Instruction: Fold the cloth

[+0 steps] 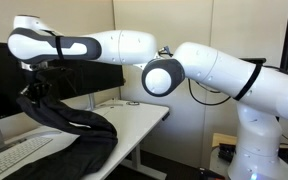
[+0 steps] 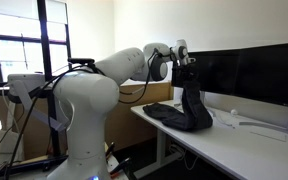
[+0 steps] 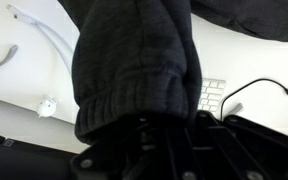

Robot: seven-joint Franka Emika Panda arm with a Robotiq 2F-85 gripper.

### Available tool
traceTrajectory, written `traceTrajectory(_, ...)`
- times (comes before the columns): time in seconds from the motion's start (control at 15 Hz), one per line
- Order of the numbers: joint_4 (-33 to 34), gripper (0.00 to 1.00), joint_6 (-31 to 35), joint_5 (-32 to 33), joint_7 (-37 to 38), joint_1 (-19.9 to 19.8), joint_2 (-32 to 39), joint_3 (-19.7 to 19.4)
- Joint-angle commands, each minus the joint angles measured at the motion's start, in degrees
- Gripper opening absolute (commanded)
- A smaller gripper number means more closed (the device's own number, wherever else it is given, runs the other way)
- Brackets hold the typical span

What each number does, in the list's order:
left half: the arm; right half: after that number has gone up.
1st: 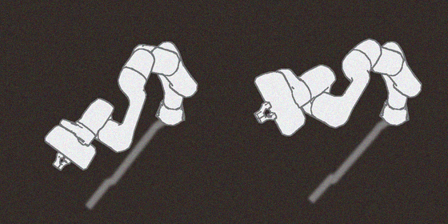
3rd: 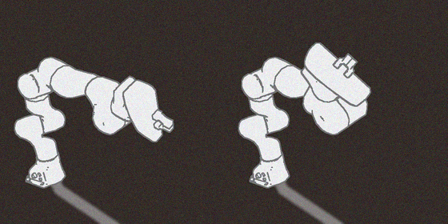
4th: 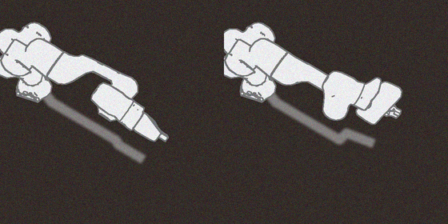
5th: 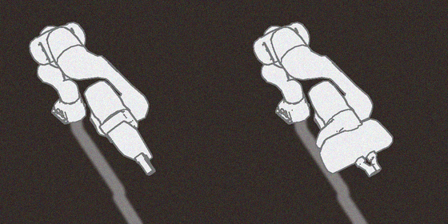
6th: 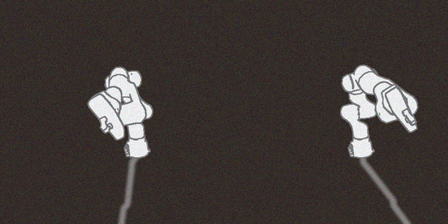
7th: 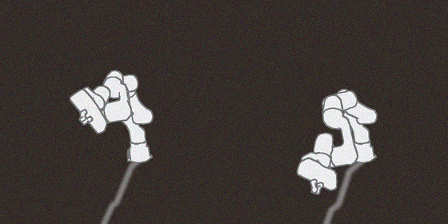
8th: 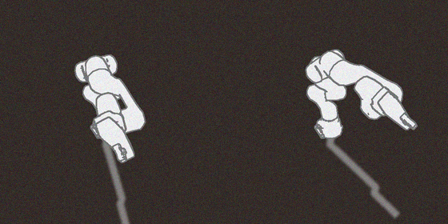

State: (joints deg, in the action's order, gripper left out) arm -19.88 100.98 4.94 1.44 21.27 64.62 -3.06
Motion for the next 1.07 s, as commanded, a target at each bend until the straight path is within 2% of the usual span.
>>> traceTrajectory(0.0, -1.1, 0.05, -0.1, 0.9, -1.4, 0.8, -0.4, 0.8)
traceTrajectory(0.53, -0.6, 0.05, 0.5, 5.0, -6.5, 8.7, -0.7, 0.0)
traceTrajectory(1.0, -0.2, 0.05, 2.2, 5.4, -5.5, 11.5, -0.4, 0.2)
